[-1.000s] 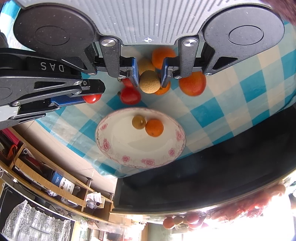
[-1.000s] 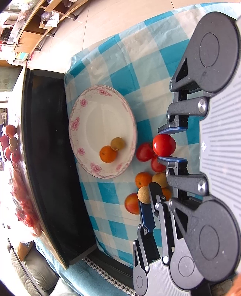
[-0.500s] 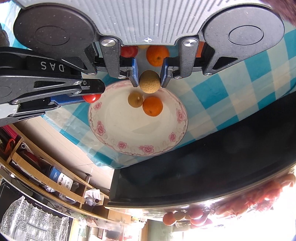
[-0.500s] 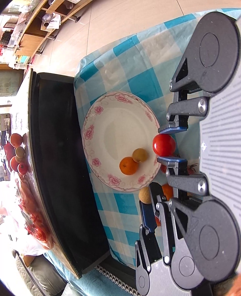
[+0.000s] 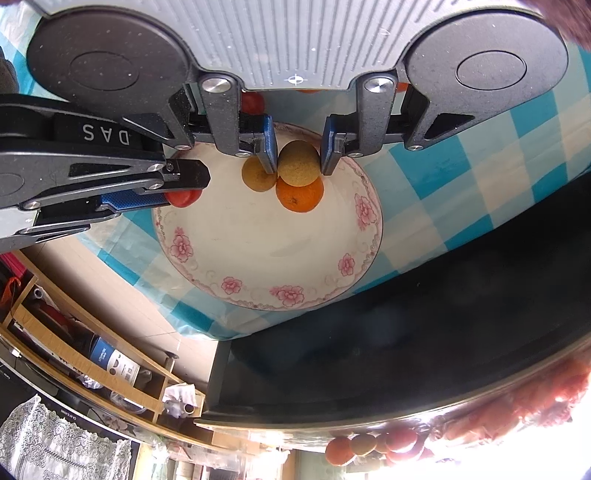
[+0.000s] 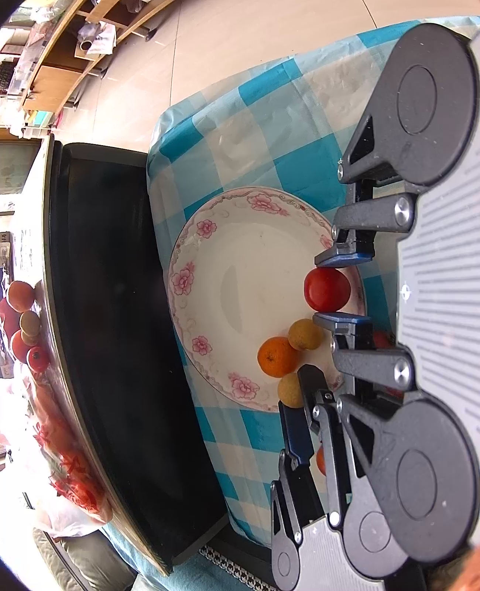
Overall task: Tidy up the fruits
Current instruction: 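Carry the yellow fruit in the left tool while the right tool carries the tomato toward the bowl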
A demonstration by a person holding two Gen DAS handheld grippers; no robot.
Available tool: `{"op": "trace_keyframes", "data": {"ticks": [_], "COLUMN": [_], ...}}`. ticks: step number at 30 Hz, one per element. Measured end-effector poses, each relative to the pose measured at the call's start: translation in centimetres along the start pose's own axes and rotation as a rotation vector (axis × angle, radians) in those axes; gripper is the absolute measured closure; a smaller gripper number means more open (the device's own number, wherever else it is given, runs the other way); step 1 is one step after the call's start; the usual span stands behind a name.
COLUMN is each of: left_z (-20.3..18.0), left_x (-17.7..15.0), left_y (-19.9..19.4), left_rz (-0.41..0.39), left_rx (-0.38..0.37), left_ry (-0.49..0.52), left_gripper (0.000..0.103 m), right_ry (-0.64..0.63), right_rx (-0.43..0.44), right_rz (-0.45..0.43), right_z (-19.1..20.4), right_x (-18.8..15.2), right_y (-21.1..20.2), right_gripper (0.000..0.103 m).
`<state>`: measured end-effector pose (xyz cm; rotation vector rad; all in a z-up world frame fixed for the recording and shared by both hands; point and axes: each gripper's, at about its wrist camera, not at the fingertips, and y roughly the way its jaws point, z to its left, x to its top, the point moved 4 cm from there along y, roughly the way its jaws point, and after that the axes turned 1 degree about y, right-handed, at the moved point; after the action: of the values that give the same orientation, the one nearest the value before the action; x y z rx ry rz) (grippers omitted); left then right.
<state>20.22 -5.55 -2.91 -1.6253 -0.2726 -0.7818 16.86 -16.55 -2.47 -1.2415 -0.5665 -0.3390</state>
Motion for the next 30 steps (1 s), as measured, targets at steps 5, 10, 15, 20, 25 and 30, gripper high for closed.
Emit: {"op": "trace_keyframes", "data": {"ticks": [5,10,15,20,25,30], "left_z": [0.1,0.01,-0.01,-0.05,0.01,-0.1], "left_x": [0.15,0.12,0.15,0.17,0.18,0.21], "left_y": [0.48,0.8,0.8,0.81,0.85,0.74], "left_rz": [0.006,0.009,0.01,0.01,0.009,0.003], "left_rx": [-0.001,0.003,0.006,0.007,0.008,0.024], "left_ry": [-0.002,0.005,0.007,0.009,0.005,0.02], "left_gripper": [0.072,0.072,0.072,0.071,0.07,0.069], "right_ry": [-0.002,0.002,-0.001,0.001,0.008,0.008], "right_rx": [0.002,-0.001,-0.007,-0.01,-0.01,-0.012], "right_rz": [0.005,0.009,0.004,-0.001,-0.004,-0.005], "right_z": [-0.33,-0.59,-0.57,-0.56,-0.65,-0.65], "right_x": [0.38,0.33,0.25,0.22,0.24,0.21], "right_y": [0.61,1.02,1.04,1.06,1.09,1.06], "right_gripper": [0.072,0.072,0.072,0.072,0.071,0.071]}}
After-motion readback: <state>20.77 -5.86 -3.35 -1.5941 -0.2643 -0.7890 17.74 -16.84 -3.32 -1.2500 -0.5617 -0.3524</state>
